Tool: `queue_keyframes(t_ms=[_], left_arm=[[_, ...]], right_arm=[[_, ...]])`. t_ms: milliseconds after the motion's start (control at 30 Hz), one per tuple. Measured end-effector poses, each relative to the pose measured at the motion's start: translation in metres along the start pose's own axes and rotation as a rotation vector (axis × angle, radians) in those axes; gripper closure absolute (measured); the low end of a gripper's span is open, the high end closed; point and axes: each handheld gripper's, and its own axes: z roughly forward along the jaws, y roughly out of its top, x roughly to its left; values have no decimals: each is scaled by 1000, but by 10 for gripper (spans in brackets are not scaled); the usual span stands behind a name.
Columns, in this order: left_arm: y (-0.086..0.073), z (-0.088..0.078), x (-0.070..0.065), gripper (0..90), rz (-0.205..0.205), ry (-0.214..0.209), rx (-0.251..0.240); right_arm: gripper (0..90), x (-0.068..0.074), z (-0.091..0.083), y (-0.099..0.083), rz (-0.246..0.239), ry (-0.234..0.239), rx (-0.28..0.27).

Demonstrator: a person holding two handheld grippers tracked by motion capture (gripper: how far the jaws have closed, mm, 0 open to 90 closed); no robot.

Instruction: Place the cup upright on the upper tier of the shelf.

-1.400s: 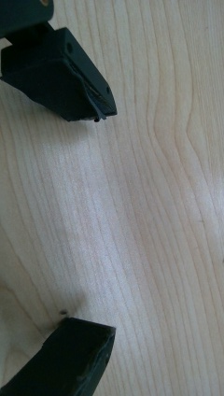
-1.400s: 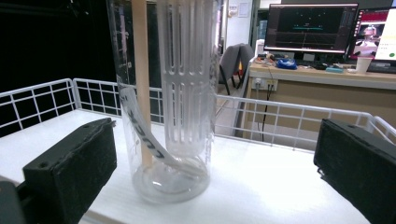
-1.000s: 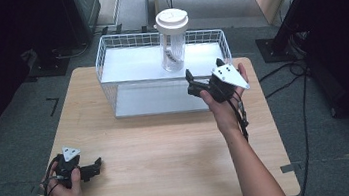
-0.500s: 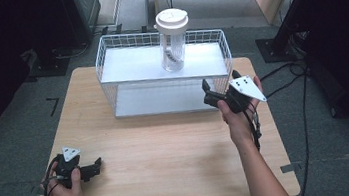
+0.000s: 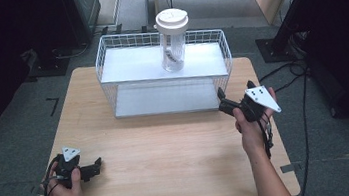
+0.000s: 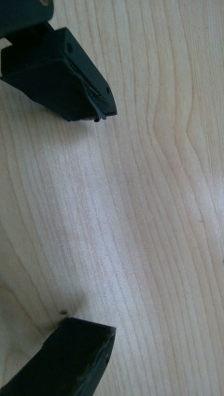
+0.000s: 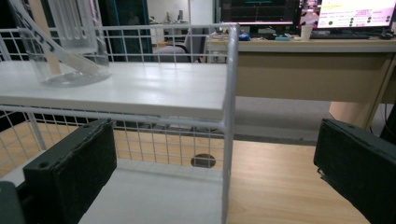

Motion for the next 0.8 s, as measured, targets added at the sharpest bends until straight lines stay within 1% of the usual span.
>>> queue_keyframes(t_ms=[33,100,200,267,333,400,500,533,567,600,633,667,733,800], left_arm=[[0,0,0,0,1,1,0],[0,0,0,0,1,1,0],[0,0,0,0,1,1,0],[0,0,0,0,1,0,1],[0,0,0,0,1,0,0],[0,0,0,0,2,1,0],[0,0,0,0,2,1,0],[0,0,0,0,2,1,0],[0,0,0,0,2,1,0],[0,0,0,0,2,1,0],[0,0,0,0,1,1,0],[0,0,0,0,1,0,0],[0,0,0,0,2,0,1],[0,0,0,0,2,0,1]], right_arm=[[0,-4,-3,-5,0,-12,12],[0,-8,-6,-9,1,-18,21],[0,-15,-10,-15,10,-34,25],[0,-17,-11,-16,15,-40,28],[0,-23,-16,-23,18,-52,36],[0,-24,-17,-24,20,-54,40],[0,-31,-23,-34,29,-69,55],[0,-31,-23,-34,29,-69,55],[0,-34,-26,-40,27,-82,68],[0,-34,-26,-40,27,-82,68],[0,-38,-30,-45,35,-88,77],[0,-38,-30,-45,35,-88,77],[0,-44,-35,-53,33,-99,91],[0,-46,-37,-56,34,-100,97]])
